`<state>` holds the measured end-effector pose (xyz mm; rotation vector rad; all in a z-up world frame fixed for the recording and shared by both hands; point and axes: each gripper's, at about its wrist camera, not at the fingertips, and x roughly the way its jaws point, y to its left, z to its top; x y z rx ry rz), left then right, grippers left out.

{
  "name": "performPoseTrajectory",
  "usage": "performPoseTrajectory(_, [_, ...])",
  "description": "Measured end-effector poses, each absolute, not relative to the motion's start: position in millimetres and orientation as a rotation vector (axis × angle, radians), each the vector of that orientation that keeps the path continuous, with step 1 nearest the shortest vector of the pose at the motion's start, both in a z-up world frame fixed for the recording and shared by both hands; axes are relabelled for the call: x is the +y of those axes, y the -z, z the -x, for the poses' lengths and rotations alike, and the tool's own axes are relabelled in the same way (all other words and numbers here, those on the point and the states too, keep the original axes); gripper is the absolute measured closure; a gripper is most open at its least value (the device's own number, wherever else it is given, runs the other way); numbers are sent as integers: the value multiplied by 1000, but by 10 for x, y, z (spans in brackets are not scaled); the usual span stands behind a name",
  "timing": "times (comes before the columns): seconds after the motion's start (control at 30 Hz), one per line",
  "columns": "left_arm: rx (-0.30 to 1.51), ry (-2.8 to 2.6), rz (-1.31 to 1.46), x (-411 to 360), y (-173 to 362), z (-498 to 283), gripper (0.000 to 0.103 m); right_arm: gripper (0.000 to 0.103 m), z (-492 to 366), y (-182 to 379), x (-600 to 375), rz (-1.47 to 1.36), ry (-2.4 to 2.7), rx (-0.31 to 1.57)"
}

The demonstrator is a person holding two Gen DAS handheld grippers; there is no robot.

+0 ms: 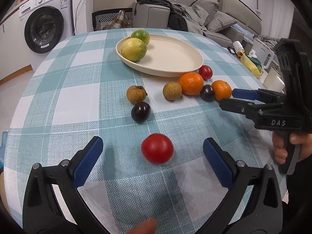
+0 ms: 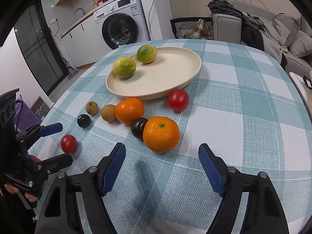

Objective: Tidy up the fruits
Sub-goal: 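Grasp the red tomato with the left tool while the right tool grasps an orange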

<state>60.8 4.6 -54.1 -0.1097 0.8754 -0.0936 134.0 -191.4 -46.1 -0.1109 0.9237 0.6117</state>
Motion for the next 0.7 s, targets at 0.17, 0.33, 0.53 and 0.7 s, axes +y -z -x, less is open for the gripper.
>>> performPoseTrajectory(0.17, [898,115,96,42,573,-612,1,33,-1380,478,-1846,123,-608,924])
performPoseTrajectory(0.33, [919,140,96,64,590,-609,1,47,-1407,486,-1822,136,-596,923])
performPoseTrajectory(0.53, [920,178,109,97,582,-603,10,59,-1419,481,-1853,112,-605,919])
performPoseTrajectory(0.7, [918,201,90,80,559,-586,13,63,-1375,457,-1876,114,-598,903])
